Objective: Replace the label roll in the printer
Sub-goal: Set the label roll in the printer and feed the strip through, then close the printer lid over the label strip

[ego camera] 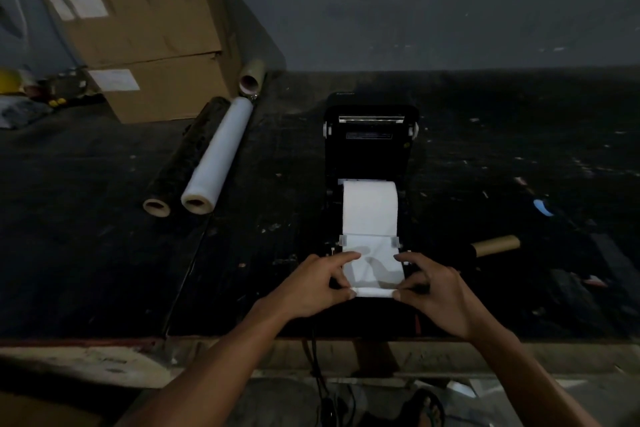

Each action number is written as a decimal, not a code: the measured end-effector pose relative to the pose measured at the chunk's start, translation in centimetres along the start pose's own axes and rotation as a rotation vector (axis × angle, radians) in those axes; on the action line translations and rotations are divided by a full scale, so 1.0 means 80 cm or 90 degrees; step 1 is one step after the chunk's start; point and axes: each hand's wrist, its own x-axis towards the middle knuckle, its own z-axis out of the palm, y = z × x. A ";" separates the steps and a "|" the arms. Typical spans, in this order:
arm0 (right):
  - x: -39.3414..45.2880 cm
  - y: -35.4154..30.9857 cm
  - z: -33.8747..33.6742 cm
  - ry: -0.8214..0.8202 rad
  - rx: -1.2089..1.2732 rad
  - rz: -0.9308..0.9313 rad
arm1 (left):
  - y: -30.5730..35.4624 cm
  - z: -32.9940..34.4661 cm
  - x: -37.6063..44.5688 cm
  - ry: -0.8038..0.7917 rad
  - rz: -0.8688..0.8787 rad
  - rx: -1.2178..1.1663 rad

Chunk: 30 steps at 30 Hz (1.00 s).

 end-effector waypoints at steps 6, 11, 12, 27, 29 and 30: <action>-0.008 0.001 -0.002 -0.030 -0.017 0.017 | 0.000 0.001 -0.004 -0.028 -0.015 0.001; -0.021 0.003 -0.008 -0.008 0.040 0.061 | -0.001 -0.006 -0.019 -0.124 -0.053 -0.020; -0.018 0.001 -0.015 0.026 0.038 0.058 | 0.001 -0.016 -0.018 -0.106 -0.060 -0.026; 0.082 -0.039 -0.012 0.159 0.031 0.202 | -0.016 -0.083 0.014 0.252 -0.230 -0.102; 0.074 -0.038 0.007 0.138 0.053 0.231 | -0.025 -0.083 0.004 0.256 -0.250 -0.114; 0.070 -0.039 0.016 0.129 0.069 0.245 | -0.030 -0.083 -0.001 0.250 -0.261 -0.118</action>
